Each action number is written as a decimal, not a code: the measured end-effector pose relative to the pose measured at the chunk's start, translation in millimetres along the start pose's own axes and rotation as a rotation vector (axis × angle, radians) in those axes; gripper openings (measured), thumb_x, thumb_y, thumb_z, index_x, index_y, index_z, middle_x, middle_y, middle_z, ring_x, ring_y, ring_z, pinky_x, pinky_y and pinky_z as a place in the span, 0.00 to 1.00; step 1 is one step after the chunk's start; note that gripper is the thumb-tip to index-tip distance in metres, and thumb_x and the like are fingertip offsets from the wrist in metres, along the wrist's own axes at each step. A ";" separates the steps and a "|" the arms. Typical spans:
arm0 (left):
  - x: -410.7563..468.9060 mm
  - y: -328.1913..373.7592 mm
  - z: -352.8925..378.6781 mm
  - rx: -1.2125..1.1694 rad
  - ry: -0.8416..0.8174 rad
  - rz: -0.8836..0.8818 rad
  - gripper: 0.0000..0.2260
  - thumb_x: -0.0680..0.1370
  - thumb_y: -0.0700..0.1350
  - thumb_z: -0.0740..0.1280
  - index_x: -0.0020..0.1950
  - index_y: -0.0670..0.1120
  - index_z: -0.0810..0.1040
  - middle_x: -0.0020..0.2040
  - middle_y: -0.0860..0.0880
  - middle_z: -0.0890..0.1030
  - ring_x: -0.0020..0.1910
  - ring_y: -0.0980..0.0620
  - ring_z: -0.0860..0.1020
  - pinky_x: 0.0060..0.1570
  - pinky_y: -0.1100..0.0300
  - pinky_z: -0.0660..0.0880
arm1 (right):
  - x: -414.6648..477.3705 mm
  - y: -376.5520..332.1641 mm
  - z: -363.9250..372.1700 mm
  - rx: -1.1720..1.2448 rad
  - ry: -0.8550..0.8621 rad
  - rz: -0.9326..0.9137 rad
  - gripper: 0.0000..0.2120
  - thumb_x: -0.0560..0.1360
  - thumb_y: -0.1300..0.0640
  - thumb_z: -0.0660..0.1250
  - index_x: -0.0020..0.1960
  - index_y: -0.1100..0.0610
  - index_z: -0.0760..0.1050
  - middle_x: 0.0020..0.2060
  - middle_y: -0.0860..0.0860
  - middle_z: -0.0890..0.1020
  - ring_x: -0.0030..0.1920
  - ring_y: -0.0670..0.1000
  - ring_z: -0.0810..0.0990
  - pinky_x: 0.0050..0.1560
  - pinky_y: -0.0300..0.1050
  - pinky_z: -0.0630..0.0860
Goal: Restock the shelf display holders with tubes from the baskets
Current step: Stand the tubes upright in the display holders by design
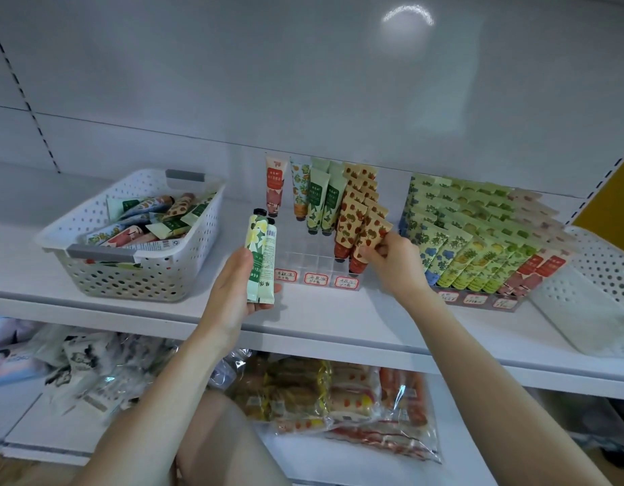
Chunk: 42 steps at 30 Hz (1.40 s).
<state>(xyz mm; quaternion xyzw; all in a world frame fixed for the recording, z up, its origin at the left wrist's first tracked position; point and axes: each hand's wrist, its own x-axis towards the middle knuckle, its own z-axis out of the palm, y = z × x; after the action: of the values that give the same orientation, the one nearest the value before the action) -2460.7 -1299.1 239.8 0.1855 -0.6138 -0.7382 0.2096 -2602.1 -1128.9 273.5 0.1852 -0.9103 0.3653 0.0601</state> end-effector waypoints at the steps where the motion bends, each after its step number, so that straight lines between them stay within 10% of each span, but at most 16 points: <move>1: 0.5 -1.0 1.0 0.001 -0.005 -0.001 0.16 0.82 0.51 0.52 0.67 0.48 0.69 0.50 0.47 0.80 0.36 0.57 0.82 0.32 0.63 0.76 | 0.1 -0.7 -0.7 -0.008 -0.006 0.005 0.14 0.76 0.56 0.66 0.51 0.68 0.74 0.45 0.62 0.81 0.46 0.60 0.79 0.47 0.53 0.75; 9: 0.0 -4.3 9.6 0.018 -0.034 0.037 0.15 0.82 0.52 0.52 0.65 0.51 0.69 0.39 0.57 0.83 0.37 0.57 0.82 0.34 0.64 0.78 | 3.2 -1.3 -3.0 -0.009 -0.047 0.018 0.13 0.76 0.58 0.66 0.51 0.68 0.75 0.46 0.61 0.81 0.47 0.59 0.80 0.48 0.52 0.77; 15: -1.2 -4.4 8.1 0.012 -0.041 0.030 0.16 0.81 0.53 0.53 0.67 0.52 0.69 0.51 0.52 0.80 0.39 0.57 0.83 0.33 0.66 0.77 | 2.8 -6.2 0.5 -0.103 -0.064 -0.017 0.07 0.77 0.61 0.63 0.43 0.65 0.71 0.38 0.59 0.75 0.40 0.56 0.74 0.40 0.45 0.68; 31: -1.4 -2.6 9.1 0.030 -0.059 0.060 0.12 0.82 0.51 0.52 0.62 0.54 0.69 0.37 0.61 0.83 0.37 0.59 0.82 0.34 0.66 0.77 | 5.7 0.6 1.2 0.030 -0.049 0.008 0.11 0.75 0.61 0.65 0.48 0.71 0.76 0.44 0.64 0.82 0.46 0.61 0.80 0.49 0.55 0.76; 42: -3.9 -0.3 10.2 0.009 -0.072 0.052 0.15 0.81 0.51 0.53 0.66 0.51 0.69 0.47 0.54 0.81 0.38 0.57 0.82 0.34 0.65 0.78 | 4.4 9.7 -0.3 0.142 -0.050 0.044 0.14 0.74 0.57 0.69 0.46 0.71 0.77 0.43 0.63 0.82 0.43 0.60 0.79 0.39 0.44 0.70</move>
<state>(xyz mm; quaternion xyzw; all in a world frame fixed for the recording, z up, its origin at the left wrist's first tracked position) -2462.8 -1288.5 241.4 0.1437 -0.6288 -0.7359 0.2058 -2609.8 -1123.6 268.6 0.1782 -0.8872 0.4252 0.0159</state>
